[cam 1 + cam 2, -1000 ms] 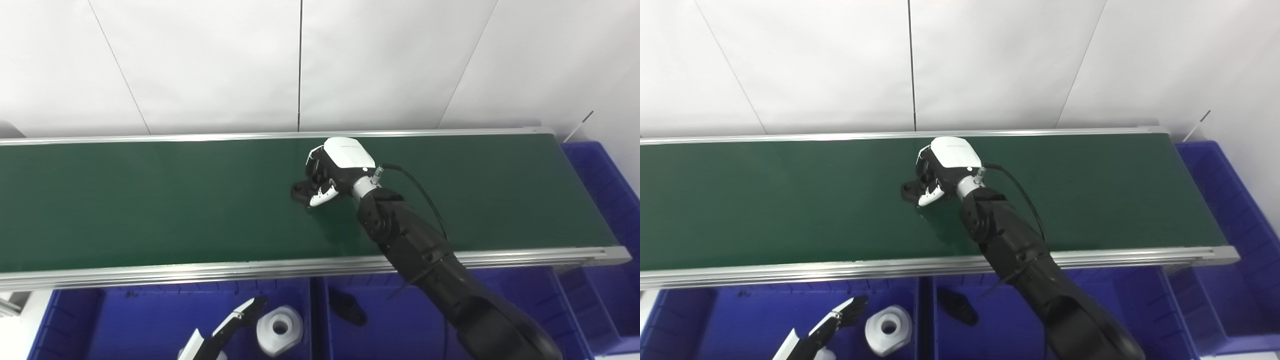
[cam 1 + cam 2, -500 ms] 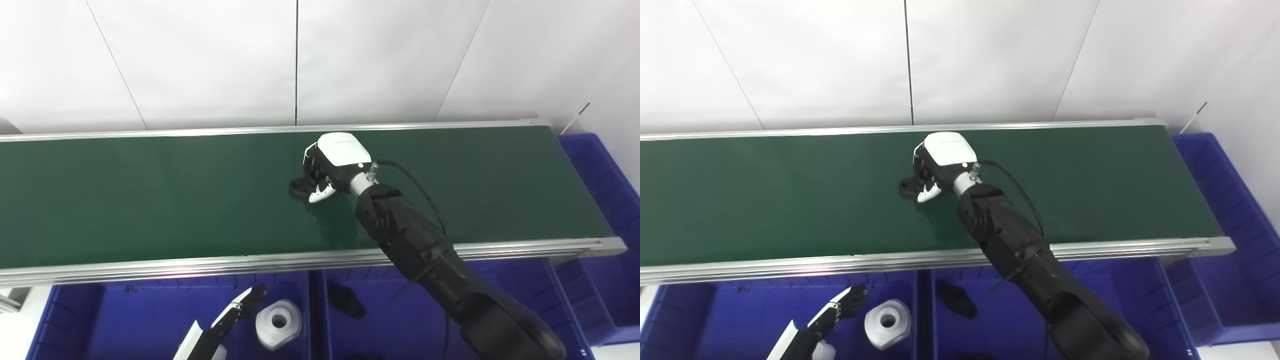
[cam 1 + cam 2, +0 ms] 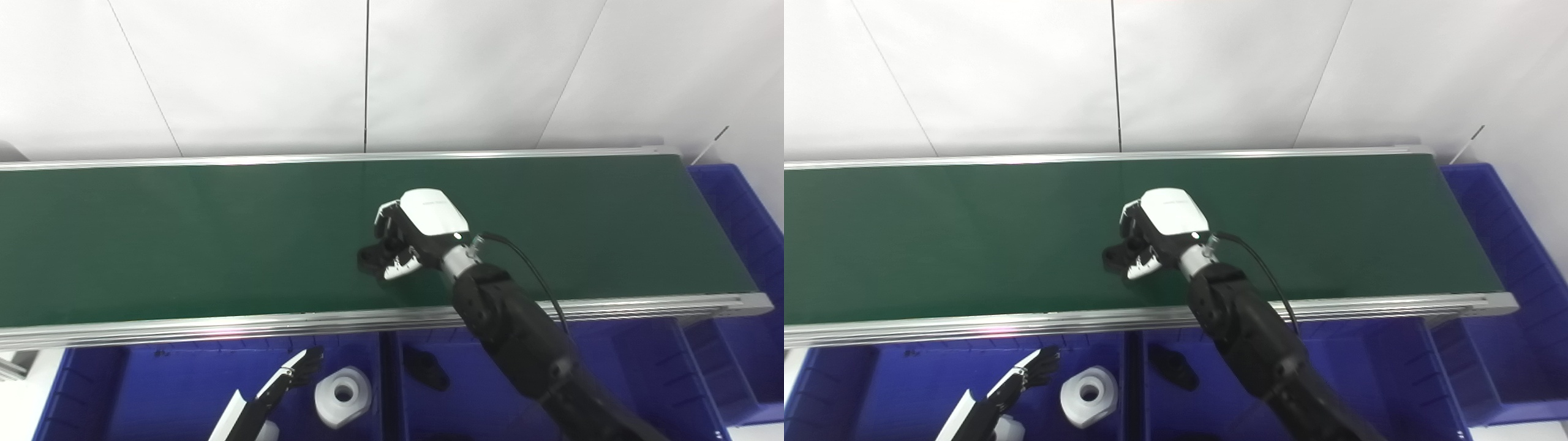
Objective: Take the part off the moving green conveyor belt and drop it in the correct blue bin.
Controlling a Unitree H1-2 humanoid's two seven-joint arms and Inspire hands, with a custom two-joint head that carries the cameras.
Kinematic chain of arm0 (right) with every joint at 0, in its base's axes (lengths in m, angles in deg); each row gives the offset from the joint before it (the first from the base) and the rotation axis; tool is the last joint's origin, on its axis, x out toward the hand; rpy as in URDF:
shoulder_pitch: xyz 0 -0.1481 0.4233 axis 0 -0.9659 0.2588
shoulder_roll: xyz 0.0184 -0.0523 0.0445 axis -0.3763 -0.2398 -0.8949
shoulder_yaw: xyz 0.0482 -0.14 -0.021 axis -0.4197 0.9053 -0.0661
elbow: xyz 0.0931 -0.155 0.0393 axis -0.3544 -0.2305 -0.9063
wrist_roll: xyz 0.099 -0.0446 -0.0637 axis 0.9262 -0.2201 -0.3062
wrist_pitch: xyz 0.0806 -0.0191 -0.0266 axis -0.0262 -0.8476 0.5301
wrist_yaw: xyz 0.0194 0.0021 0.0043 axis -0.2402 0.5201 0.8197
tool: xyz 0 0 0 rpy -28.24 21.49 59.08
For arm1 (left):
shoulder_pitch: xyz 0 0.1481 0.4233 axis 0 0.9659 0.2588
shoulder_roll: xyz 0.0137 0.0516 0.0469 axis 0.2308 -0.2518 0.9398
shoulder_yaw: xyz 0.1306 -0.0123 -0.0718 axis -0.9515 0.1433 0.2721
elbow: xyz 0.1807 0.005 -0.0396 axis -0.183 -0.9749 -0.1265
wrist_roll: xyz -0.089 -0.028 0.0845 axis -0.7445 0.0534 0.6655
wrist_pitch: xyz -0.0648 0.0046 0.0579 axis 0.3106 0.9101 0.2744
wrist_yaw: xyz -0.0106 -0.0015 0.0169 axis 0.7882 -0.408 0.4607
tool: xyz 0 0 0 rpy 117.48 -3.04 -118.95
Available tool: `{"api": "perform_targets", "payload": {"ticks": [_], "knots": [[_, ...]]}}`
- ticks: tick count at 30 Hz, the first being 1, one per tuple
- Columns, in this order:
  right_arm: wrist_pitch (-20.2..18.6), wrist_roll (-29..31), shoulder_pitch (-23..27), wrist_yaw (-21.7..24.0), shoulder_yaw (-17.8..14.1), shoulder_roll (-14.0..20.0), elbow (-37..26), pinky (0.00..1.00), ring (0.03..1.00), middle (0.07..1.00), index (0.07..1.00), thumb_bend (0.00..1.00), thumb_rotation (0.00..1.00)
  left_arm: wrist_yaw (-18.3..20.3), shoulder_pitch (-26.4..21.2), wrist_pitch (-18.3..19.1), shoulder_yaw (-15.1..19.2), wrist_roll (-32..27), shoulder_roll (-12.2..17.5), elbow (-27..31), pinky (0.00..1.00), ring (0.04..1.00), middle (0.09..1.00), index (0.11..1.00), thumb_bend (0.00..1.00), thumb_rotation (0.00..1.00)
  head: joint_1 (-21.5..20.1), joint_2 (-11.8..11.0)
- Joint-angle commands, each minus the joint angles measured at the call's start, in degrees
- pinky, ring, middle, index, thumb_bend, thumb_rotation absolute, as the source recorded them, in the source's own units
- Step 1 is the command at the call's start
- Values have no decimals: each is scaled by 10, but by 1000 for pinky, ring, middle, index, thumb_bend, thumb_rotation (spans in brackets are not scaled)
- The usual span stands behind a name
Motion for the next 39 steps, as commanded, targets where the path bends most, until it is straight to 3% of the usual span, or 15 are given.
{"api": "perform_targets", "payload": {"ticks": [1, 7, 8, 10, 19, 23, 31, 39], "knots": [[-15, -12, 9, -3, -19, 7, -47, 222, 376, 488, 505, 517, 0, 5, 4, -20, 5, -8, 2, 13, 813, 859, 894, 898, 762, 330, 0, 1], [-19, -18, -46, 4, -53, 21, -143, 215, 397, 503, 486, 520, 0, 12, 5, -20, 12, -11, -4, 13, 804, 859, 895, 896, 760, 323, -3, 3], [-20, -19, -55, 9, -58, 25, -160, 194, 306, 484, 486, 527, 0, 15, 6, -20, 14, -13, -6, 13, 803, 861, 895, 896, 760, 319, -4, 3], [-25, -17, -76, 19, -70, 29, -194, 175, 251, 474, 485, 530, 0, 24, 7, -20, 20, -18, -9, 13, 805, 866, 898, 895, 767, 327, -5, 3], [-30, -19, -175, 63, -116, 42, -309, 168, 214, 469, 485, 531, 0, 64, 8, -20, 54, -33, -31, 12, 808, 864, 897, 895, 776, 323, -20, 3], [-17, -5, -223, 66, -132, 53, -337, 134, 194, 469, 485, 529, 0, 87, 7, -20, 72, -43, -40, 14, 816, 866, 899, 891, 778, 316, -26, 5], [-17, -14, -321, 72, -142, 69, -363, 154, 221, 470, 484, 530, 0, 137, 14, -20, 120, -71, -56, 19, 835, 869, 898, 908, 785, 311, -52, -18], [-2, -26, -358, 81, -137, 93, -349, 138, 208, 469, 483, 531, 0, 176, 18, -20, 172, -82, -78, 14, 830, 852, 884, 905, 770, 325, -83, -16]]}}
